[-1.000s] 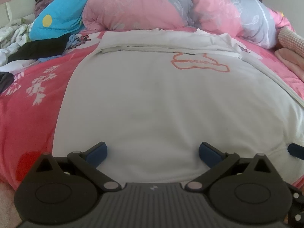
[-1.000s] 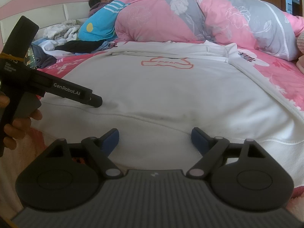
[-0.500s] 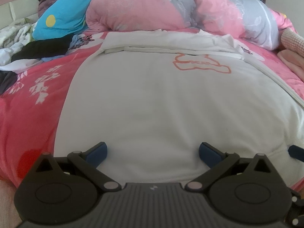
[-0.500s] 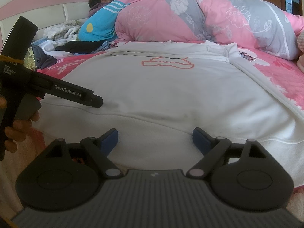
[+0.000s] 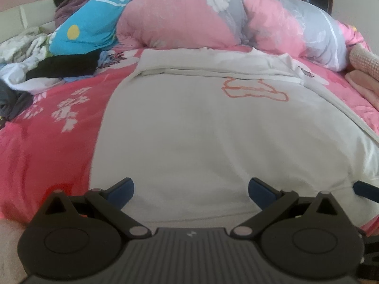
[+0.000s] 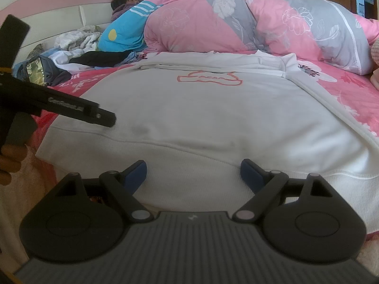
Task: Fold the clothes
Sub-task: 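Move both open grippers down onto the white shirt hem, then close both grippers on the white shirt hem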
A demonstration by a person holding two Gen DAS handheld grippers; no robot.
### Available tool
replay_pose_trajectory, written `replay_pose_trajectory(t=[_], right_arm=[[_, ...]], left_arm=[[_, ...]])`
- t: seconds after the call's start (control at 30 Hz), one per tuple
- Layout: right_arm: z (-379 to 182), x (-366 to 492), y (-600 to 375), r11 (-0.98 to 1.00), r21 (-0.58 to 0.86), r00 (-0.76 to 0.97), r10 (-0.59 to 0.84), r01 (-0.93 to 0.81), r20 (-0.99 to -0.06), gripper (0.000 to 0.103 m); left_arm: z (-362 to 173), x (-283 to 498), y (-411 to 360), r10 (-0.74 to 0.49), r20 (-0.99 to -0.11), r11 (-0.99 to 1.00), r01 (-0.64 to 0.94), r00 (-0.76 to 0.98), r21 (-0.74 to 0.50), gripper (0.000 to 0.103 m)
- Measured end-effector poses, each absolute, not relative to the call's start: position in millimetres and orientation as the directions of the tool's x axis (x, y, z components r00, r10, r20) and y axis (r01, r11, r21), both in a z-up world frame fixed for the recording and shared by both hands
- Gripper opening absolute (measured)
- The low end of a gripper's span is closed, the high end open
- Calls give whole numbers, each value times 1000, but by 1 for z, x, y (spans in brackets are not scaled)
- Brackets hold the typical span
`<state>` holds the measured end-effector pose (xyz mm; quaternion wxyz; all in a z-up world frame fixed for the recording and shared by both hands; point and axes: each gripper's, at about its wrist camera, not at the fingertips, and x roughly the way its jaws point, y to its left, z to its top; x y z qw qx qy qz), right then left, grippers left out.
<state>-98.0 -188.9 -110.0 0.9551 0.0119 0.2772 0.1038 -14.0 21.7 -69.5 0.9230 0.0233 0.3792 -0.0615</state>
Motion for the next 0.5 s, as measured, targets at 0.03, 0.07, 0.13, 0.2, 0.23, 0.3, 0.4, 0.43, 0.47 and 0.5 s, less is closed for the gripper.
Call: replay_pose_trajectory(t=[0.03,0.07,0.13,0.2,0.23,0.3,0.4,0.43,0.47,0.5], right_arm=[[-110,-98,-189,978,80,825,205,-192,-527,87],[-110,-98,-189,978,80,825,205,-192,-527,87],[-110,-97,-190,978,80,824,206,-193,-527,88],[-110,-97,-190,978,80,824,206,-194,-527,88],[-110,-97,-190,978,79,824,206,-194,-528,88],[-110,-97,-190,978,77,824,205,-193,-529,88],[-110,-96,-189,978,76,822,203,-193,-531,88],[-110,-96,-189,978,74,822,203,-193,-533,88],[-109,-96,-189,978,72,821,202,-194,-535,88],[-109,-96,-189,978,70,820,201,-195,-537,88]], left_arm=[[-69,-16,25,-94,-702,992,123,706,-9,103],[-69,-18,29,-92,-702,993,115,706,-14,103],[-69,-21,37,-91,-701,994,103,707,-26,103],[-70,-25,44,-92,-698,995,95,710,-34,103],[-71,-27,48,-91,-697,995,93,711,-36,103],[-72,-31,54,-88,-696,995,89,712,-35,103],[-74,-37,62,-85,-697,996,86,712,-33,103],[-75,-39,65,-85,-698,996,85,711,-35,103],[-75,-41,67,-89,-698,995,87,711,-38,103],[-76,-44,69,-97,-697,995,94,711,-43,103]])
